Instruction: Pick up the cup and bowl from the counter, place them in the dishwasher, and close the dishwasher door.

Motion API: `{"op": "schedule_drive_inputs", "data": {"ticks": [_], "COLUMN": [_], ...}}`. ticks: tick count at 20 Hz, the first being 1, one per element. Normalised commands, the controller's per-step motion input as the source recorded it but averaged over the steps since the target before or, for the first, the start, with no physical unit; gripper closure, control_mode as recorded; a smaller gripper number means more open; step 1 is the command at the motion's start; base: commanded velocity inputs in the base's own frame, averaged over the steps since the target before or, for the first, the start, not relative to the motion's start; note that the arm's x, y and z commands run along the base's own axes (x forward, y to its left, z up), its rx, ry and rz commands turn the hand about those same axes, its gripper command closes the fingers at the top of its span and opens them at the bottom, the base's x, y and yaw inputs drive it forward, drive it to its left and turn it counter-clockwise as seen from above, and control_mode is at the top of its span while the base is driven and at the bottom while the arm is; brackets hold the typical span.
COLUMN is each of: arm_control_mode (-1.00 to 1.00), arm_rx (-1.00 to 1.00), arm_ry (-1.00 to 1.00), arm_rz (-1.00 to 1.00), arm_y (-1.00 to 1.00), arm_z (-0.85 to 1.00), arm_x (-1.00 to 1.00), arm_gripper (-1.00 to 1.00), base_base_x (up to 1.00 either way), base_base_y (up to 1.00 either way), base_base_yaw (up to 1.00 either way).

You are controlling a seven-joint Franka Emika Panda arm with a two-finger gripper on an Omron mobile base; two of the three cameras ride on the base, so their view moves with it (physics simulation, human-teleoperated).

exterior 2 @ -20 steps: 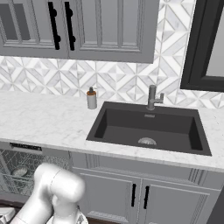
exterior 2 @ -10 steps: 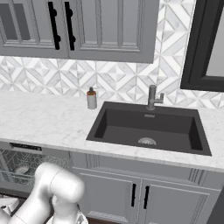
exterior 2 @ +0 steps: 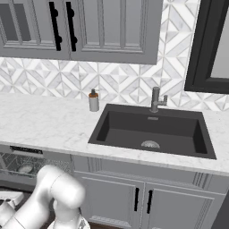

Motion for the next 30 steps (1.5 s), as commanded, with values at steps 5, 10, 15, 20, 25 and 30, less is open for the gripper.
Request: {"op": "schedule_drive_inputs", "data": {"ticks": [5,10,15,20,25,30], "arm_control_mode": [-1.0,-1.0,-1.0,-1.0,-1.0,-1.0], "arm_rx": [0.02,0.0,0.0,0.0,0.0,0.0], "arm_ry": [-0.09,-0.07,-0.07,-0.05,-0.04,-0.02], "arm_rz": [-0.04,-0.05,-0.04,-0.03,-0.03,-0.01], "arm_y": [-0.42,-0.42,-0.39,-0.4,-0.4,-0.36], "arm_z": [-0.03,-0.07,-0.09,-0.07,-0.1,-0.16], "arm_x": [1.0,1.0,1.0,1.0,1.0,0.96], "arm_gripper": [-1.0,-1.0,-1.0,-1.0,-1.0,-1.0], "base_base_x": [0.0,0.0,0.0,0.0,0.0,0.0], "base_base_y": [0.0,0.0,0.0,0.0,0.0,0.0], "base_base_yaw": [0.0,0.0,0.0,0.0,0.0,0.0]}}
